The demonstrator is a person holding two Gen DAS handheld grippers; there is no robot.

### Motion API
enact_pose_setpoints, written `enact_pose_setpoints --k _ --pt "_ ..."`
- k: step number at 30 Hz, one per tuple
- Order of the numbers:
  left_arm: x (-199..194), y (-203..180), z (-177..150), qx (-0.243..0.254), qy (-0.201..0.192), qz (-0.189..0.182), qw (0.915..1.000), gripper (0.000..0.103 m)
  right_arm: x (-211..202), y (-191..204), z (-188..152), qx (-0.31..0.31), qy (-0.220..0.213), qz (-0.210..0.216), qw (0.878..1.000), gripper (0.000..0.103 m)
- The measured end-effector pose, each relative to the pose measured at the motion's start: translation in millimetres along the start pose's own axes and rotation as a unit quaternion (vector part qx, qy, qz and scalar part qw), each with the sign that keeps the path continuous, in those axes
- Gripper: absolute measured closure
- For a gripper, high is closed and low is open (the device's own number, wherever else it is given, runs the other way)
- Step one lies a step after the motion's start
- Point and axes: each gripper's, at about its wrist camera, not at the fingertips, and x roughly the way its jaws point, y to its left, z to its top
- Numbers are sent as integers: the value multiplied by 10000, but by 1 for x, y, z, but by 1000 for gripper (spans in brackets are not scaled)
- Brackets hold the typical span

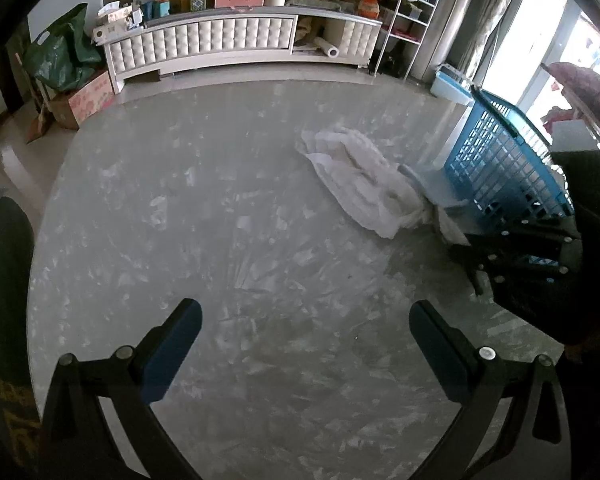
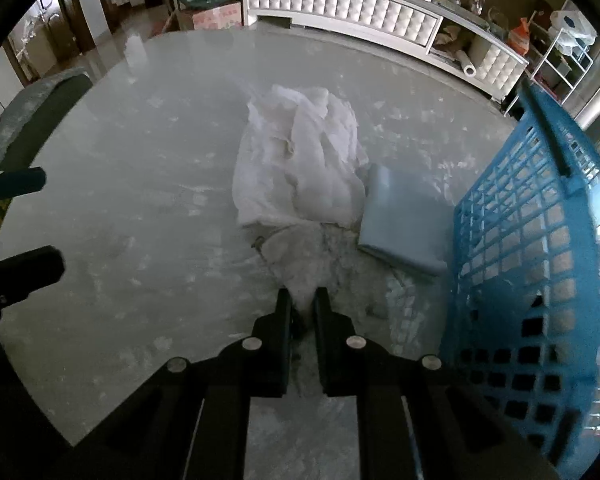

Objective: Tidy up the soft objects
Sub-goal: 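Lower the right gripper onto the grey rag and grasp it, then carry the grey rag with the right gripper over the blue basket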

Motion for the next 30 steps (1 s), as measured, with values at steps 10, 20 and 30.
enact_pose_setpoints --k 10,20,30 --pt "-31 -10 3 -49 -291 -272 9992 0 -55 13 -9 22 -262 147 9995 93" --pt "-61 -42 6 219 -403 -208 9987 0 -108 2 -13 38 -725 285 9970 93" --pt "-64 -77 22 660 -379 -180 9969 0 -133 -41 -13 158 -1039 187 9943 93"
